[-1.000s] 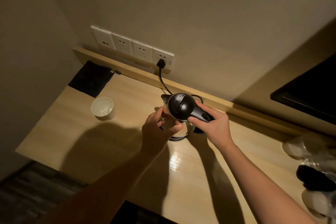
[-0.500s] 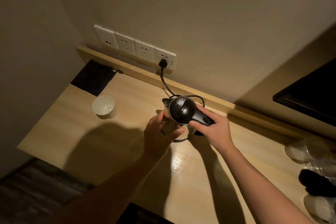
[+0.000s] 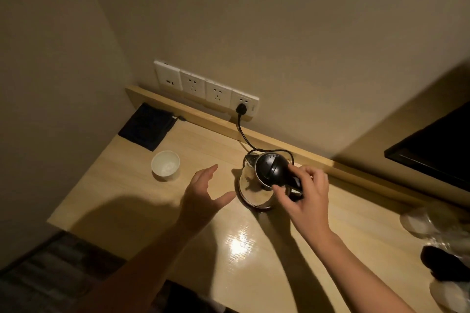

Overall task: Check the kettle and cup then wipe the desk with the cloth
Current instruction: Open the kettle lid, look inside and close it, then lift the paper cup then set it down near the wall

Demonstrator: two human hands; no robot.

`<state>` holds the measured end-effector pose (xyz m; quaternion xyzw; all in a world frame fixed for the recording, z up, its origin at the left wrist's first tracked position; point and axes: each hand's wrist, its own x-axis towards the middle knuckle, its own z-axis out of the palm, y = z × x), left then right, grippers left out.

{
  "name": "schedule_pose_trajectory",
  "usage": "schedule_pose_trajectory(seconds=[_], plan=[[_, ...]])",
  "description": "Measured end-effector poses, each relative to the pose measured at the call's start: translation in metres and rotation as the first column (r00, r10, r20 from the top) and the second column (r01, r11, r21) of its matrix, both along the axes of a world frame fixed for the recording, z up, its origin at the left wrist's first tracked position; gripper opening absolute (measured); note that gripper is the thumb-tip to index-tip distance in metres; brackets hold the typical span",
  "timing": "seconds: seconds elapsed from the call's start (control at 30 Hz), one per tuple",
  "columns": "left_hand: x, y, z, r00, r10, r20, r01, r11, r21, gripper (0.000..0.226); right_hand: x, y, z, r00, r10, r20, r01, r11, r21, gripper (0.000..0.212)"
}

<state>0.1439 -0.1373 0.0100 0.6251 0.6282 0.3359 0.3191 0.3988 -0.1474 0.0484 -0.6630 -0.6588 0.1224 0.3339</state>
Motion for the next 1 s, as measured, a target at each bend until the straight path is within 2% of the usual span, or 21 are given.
schedule_pose_trajectory(seconds=[0.07, 0.1, 0.2, 0.33, 0.47, 0.57, 0.7, 0.9, 1.0], plan=[[-0.035, 0.003, 0.006, 0.999, -0.015, -0.031, 0.015, 1.000, 0.007, 0.081, -0.028, -0.002, 0.006, 0.996, 0.044, 0.080, -0.051, 0.995, 0.085, 0.058], [-0.053, 0.005, 0.008, 0.999, -0.017, -0.042, 0.018, 1.000, 0.013, 0.080, -0.043, 0.000, 0.008, 0.993, 0.090, 0.073, -0.095, 0.993, 0.069, 0.058], [-0.104, 0.014, 0.012, 0.998, 0.038, -0.041, -0.039, 0.999, -0.029, 0.079, -0.091, 0.012, 0.009, 0.974, 0.227, -0.024, -0.228, 0.968, -0.102, 0.066], [-0.159, 0.031, 0.012, 0.997, 0.036, -0.069, -0.041, 0.997, -0.067, 0.079, -0.149, 0.041, -0.010, 0.945, 0.327, -0.031, -0.320, 0.895, -0.310, 0.080], [-0.191, 0.049, 0.002, 0.960, -0.155, -0.234, 0.154, 0.988, -0.023, 0.085, -0.194, 0.070, -0.033, 0.942, 0.326, -0.077, -0.321, 0.811, -0.489, 0.092], [-0.201, 0.056, -0.015, 0.936, -0.232, -0.266, 0.233, 0.972, -0.027, 0.085, -0.217, 0.083, -0.048, 0.942, 0.318, -0.109, -0.321, 0.756, -0.570, 0.097], [-0.204, 0.069, -0.030, 0.924, -0.300, -0.235, 0.300, 0.953, -0.037, 0.080, -0.236, 0.094, -0.061, 0.948, 0.297, -0.119, -0.306, 0.733, -0.608, 0.096], [-0.200, 0.078, -0.039, 0.964, -0.248, -0.096, 0.239, 0.967, -0.090, 0.068, -0.251, 0.093, -0.069, 0.955, 0.215, -0.204, -0.293, 0.791, -0.536, 0.069], [-0.196, 0.081, -0.042, 0.970, -0.218, -0.108, 0.202, 0.969, -0.140, 0.070, -0.249, 0.095, -0.073, 0.942, 0.201, -0.269, -0.318, 0.790, -0.525, 0.064]])
